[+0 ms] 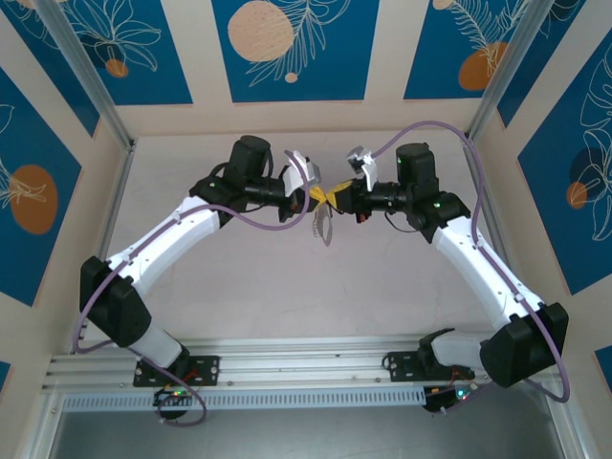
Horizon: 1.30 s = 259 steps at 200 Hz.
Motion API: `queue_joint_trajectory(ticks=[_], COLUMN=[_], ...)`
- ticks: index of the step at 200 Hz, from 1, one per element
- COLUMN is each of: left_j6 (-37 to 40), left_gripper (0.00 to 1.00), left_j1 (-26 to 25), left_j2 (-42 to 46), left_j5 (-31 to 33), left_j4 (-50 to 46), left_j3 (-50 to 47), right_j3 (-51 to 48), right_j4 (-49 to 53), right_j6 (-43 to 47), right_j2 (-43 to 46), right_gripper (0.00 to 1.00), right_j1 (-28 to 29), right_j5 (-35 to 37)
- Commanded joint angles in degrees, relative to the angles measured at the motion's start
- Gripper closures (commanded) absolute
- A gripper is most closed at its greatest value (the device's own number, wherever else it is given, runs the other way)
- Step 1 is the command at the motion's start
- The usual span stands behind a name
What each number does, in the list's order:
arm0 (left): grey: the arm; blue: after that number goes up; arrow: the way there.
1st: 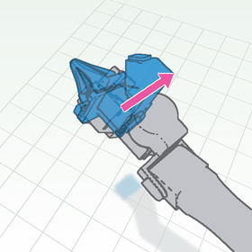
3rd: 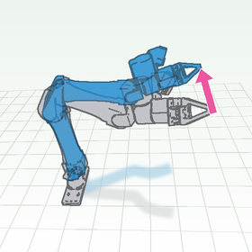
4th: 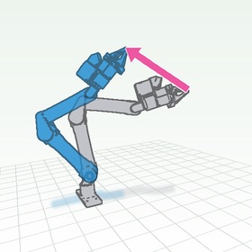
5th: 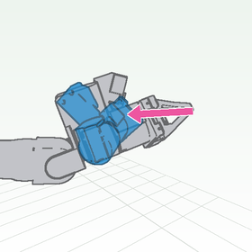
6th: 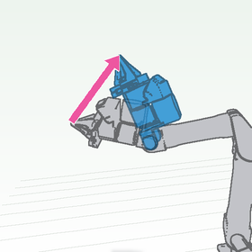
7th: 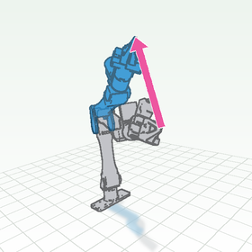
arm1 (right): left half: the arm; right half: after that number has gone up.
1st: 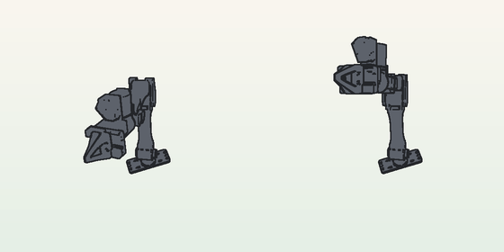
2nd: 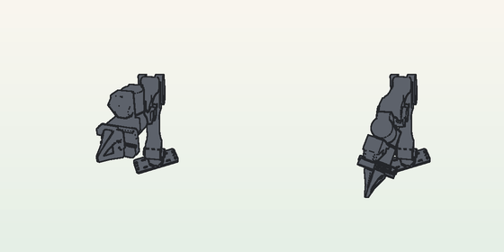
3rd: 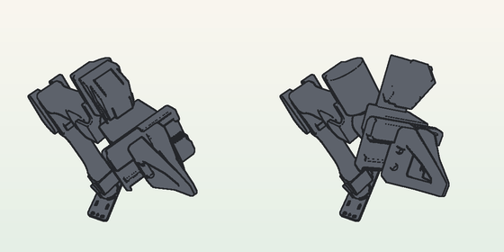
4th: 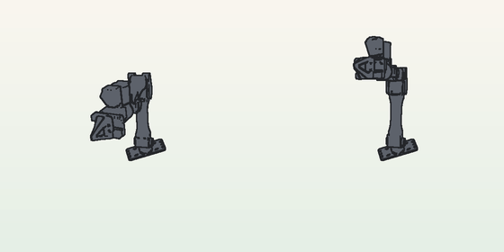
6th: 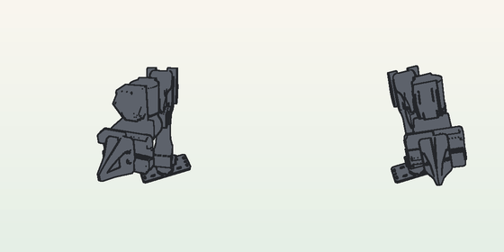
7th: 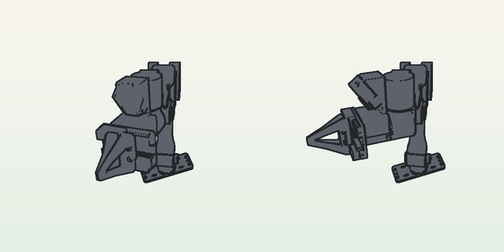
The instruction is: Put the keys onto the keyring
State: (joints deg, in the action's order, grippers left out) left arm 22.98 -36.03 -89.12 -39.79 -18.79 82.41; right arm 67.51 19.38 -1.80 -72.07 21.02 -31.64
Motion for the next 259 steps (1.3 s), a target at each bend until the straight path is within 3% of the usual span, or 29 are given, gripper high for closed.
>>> queue_joint_trajectory(ticks=[1, 52, 111, 158, 177, 201, 210, 259], left_j6=[0.89, -1.22, -2.73, -5.84, -6.96, -7.64, -7.77, -7.94], left_gripper=[1.0, 1.0, 1.0, 1.0, 1.0, 1.0, 1.0, 1.0], left_j1=[-1.29, -1.3, -1.32, -1.32, -1.31, -1.31, -1.31, -1.23], left_j2=[0.6, 2.86, 3.57, 3.96, 3.98, 3.96, 4.0, 3.7], left_j5=[-3.09, -1.17, -1.34, -1.12, -0.54, 0.7, 1.18, 1.12], left_j4=[3.58, 9.0, 11.7, 15.81, 17.2, 17.91, 17.96, 17.67], left_j3=[2.37, -0.78, -2.33, -3.72, -3.84, -3.77, -3.62, -3.22], right_j3=[0.96, -2.76, -4.88, -6.07, -6.28, -8.28, -9.8, -15.21], right_j4=[2.19, -0.11, -3.41, -6.71, -6.3, -6.89, -8.14, -15.67], right_j6=[0.86, -3.68, -6.97, -8.28, -8.78, -11.56, -13.3, -21.54], right_j2=[-1.58, -0.69, 0.27, 0.11, 0.2, 1.37, 2.41, 7.74], right_gripper=[1.0, 1.0, 1.0, 1.0, 1.0, 0.68, 0.61, 0.57], right_j1=[0.96, -3.08, -6.07, -6.32, -6.56, -9.11, -10.56, -15.09], right_j5=[2.98, 4.35, -1.78, -13.25, -13.01, -11.14, -10.59, -10.3])
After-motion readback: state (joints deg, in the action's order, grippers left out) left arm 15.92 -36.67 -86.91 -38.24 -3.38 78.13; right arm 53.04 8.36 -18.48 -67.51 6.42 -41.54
